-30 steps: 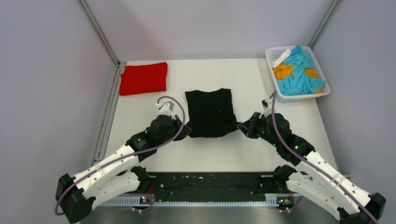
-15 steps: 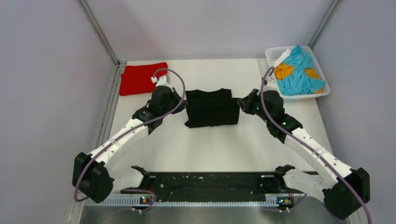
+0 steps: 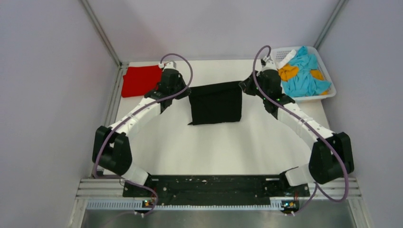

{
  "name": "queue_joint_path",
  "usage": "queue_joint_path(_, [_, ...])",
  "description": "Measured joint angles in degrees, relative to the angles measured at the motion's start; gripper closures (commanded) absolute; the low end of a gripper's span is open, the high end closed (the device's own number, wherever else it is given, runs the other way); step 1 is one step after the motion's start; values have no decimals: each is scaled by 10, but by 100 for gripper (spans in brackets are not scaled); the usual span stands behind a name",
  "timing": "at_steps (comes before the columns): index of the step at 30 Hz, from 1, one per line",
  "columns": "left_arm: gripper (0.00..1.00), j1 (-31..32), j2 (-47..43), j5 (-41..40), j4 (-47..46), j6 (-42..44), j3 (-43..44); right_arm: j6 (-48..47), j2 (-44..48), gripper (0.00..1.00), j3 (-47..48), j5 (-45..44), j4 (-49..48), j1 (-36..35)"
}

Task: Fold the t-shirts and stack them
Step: Fold the long partially folded tshirt into a neat square, then smooth out wrinkles on the folded tshirt

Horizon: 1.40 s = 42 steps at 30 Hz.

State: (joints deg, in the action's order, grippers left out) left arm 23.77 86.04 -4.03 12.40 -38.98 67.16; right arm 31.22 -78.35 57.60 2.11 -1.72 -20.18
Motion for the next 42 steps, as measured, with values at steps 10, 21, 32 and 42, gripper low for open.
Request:
queue_joint_path(10, [100, -42, 142, 17, 9, 3, 80, 4, -192, 100, 80, 58, -44, 33])
queue_joint_path(21, [23, -78, 287, 37, 43, 7, 180, -20, -378, 47, 236, 70, -18, 43])
queue_joint_path(32, [1, -92, 217, 124, 40, 11, 165, -41, -299, 1, 198, 167, 14, 56])
queue_joint_path(42, [1, -62, 245, 288, -34, -8, 139, 55, -261, 1, 46, 400, -147, 29])
